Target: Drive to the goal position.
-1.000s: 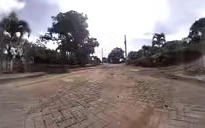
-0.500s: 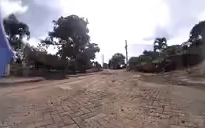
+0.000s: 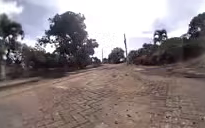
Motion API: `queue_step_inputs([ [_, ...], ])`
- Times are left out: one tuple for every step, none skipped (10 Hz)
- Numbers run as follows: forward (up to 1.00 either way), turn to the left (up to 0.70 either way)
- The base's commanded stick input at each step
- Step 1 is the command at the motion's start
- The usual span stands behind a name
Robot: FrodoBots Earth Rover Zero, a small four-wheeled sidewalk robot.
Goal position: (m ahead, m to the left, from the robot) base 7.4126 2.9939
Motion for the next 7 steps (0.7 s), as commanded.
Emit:
queue_step_inputs([
  [0.7,0.0],
  [0.7,0.0],
  [0.7,0.0],
  [0.7,0.07],
  [0.7,0.27],
  [0.7,0.27],
  [0.7,0.13],
])
